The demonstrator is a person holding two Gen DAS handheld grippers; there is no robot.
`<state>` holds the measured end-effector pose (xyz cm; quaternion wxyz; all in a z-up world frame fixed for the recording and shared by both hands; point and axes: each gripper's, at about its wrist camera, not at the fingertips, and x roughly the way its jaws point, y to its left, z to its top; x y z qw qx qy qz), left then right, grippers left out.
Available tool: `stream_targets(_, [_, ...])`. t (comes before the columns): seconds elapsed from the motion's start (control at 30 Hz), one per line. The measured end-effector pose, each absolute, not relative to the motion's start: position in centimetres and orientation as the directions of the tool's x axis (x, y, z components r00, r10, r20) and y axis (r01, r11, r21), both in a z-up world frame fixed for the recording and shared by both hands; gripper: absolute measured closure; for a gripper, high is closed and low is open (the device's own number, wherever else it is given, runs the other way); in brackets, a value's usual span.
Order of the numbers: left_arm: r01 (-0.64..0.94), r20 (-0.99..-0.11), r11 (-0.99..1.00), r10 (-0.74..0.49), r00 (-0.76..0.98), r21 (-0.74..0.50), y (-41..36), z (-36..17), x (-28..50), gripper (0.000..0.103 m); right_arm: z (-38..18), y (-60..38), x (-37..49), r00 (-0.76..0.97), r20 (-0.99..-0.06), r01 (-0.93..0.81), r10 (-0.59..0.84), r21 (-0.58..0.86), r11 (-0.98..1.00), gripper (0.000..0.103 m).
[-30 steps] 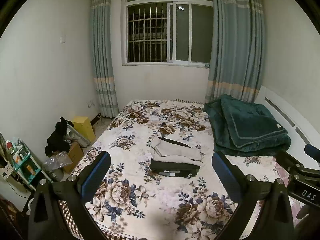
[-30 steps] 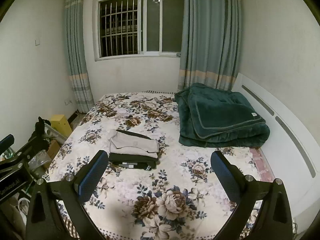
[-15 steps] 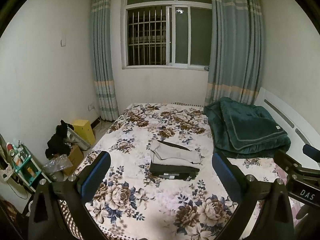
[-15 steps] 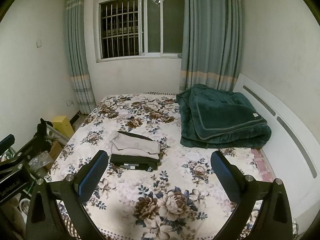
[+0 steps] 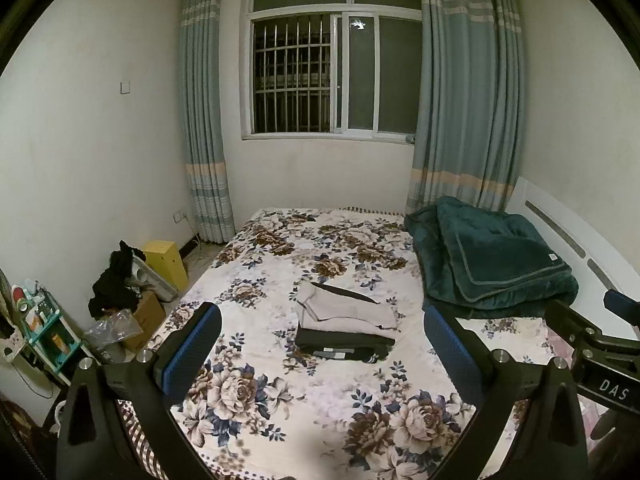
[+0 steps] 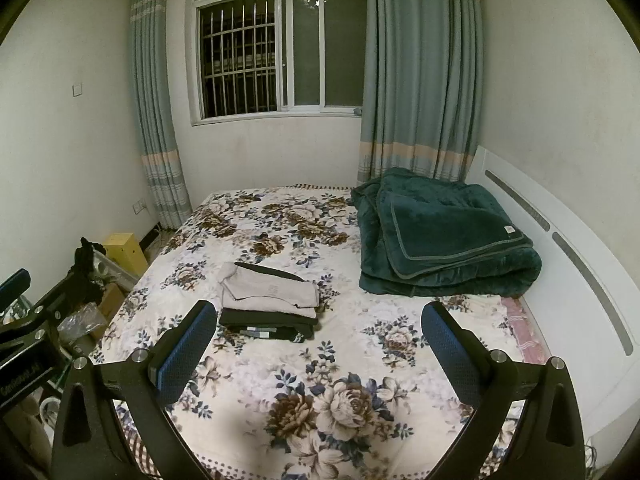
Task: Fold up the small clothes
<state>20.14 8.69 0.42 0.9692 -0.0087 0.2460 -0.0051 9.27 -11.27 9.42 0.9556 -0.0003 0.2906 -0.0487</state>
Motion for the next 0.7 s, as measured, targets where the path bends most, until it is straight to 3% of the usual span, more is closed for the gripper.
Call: stream_targets(0.7, [-0.007,-0.462,1.0,0.0,0.887,-0.013,8.46,0.86,19.83,0.0,9.73,-10.89,9.41,0.825,-0.556,0.099,-0.098,-0.028,0.995,0.0])
